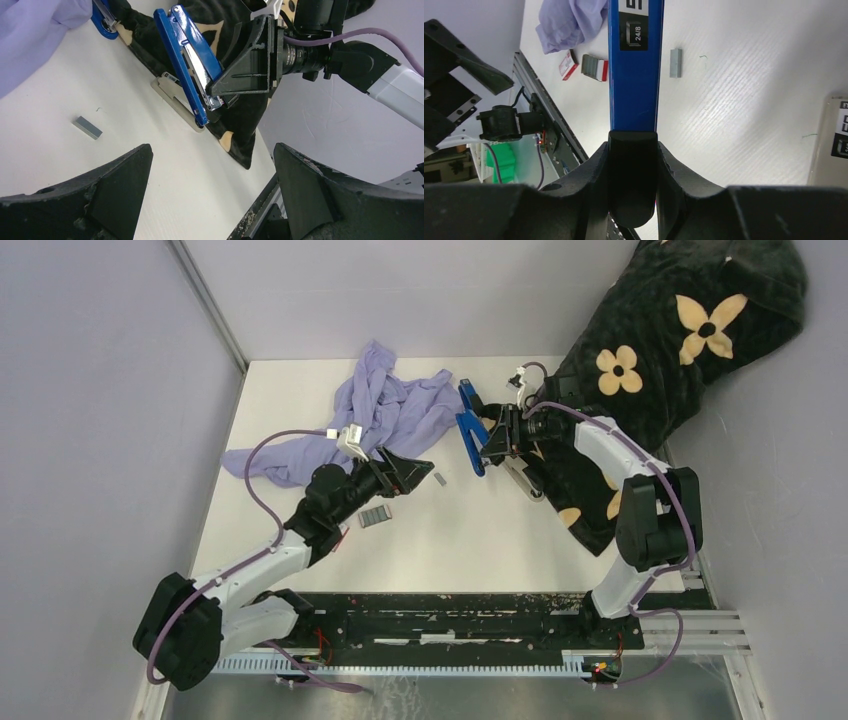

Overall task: Unload the staples from the stapler
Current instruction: Unload the staple at the center of the board, then place the stapler at the center of the board.

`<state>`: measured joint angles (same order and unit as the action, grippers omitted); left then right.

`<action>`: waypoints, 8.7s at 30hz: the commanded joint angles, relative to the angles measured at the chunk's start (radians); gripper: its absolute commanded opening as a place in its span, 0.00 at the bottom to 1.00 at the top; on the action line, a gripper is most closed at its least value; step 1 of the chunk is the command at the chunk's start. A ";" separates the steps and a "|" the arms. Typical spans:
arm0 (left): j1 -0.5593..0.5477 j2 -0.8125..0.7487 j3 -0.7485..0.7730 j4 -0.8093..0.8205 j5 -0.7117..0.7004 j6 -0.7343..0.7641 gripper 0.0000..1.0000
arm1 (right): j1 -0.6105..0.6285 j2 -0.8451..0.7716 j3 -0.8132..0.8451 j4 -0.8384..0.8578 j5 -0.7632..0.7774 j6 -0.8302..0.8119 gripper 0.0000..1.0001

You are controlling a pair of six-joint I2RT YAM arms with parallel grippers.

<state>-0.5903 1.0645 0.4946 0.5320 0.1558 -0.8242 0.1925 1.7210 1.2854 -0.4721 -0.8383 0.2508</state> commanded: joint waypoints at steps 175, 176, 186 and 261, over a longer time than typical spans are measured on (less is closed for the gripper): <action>0.020 0.525 0.656 -0.911 0.457 1.249 0.03 | 0.061 -0.085 0.048 -0.400 -0.116 -0.984 0.01; 0.016 0.513 0.643 -0.880 0.473 1.220 0.03 | 0.062 -0.091 0.052 -0.413 -0.144 -0.969 0.01; -0.032 0.408 0.481 -0.390 0.604 0.829 0.03 | 0.062 -0.132 0.112 -0.461 -0.347 -0.838 0.01; -0.133 -0.193 0.011 -0.152 -0.295 0.392 0.99 | 0.071 -0.156 0.100 -0.382 -0.039 -0.608 0.01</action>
<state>-0.7223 0.8722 0.5106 0.3206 -0.1108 -0.4290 0.2558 1.6112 1.3663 -0.8829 -0.8631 -0.3412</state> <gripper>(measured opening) 0.991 0.374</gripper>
